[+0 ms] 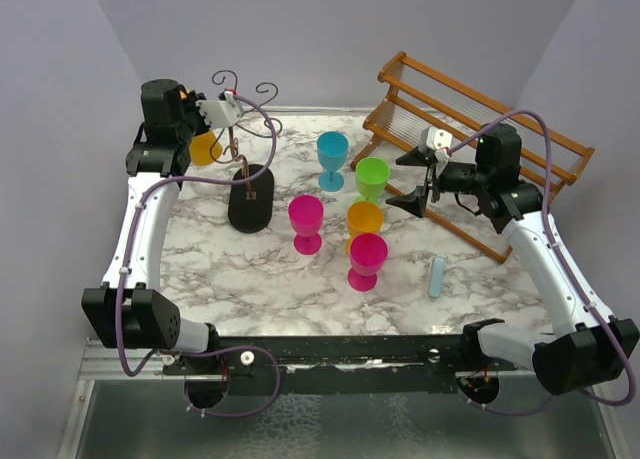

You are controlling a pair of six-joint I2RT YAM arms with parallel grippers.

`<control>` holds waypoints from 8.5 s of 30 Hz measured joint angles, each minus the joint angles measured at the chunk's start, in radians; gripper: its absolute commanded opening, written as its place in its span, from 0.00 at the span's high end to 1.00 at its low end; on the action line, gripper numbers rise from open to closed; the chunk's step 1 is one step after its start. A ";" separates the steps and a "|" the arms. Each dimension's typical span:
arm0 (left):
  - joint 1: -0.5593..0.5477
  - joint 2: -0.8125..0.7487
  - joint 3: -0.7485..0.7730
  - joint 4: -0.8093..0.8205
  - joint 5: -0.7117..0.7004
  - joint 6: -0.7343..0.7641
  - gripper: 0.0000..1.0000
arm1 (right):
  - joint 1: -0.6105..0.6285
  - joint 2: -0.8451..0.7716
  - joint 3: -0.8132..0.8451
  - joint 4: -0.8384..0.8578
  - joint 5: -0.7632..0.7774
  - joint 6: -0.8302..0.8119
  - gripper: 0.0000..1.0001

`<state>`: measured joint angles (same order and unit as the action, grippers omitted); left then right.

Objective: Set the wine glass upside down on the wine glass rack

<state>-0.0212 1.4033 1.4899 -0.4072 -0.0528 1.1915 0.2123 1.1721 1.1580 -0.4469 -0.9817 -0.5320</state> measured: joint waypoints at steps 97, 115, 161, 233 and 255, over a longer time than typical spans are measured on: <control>0.000 -0.161 0.115 -0.156 0.407 -0.995 0.01 | 0.311 0.388 0.215 -0.360 0.633 0.135 0.90; 0.000 -0.161 0.115 -0.156 0.395 -0.996 0.01 | 0.312 0.406 0.321 -0.353 0.631 0.139 0.99; -0.178 -0.033 0.087 0.180 0.747 -1.681 0.32 | 0.312 0.165 0.723 -0.082 0.510 0.301 0.99; -0.089 -0.074 0.288 0.135 -0.309 -0.743 1.00 | 0.312 -0.072 -0.043 -0.023 0.469 -0.012 0.12; -0.087 0.243 0.288 0.441 -0.488 -0.155 1.00 | 0.209 -0.187 -0.200 0.134 0.382 0.066 0.12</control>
<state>-0.1085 1.6466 1.7775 0.0334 -0.5407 1.0363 0.4210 0.9852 0.9577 -0.3126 -0.5995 -0.4656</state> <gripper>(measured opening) 0.020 0.876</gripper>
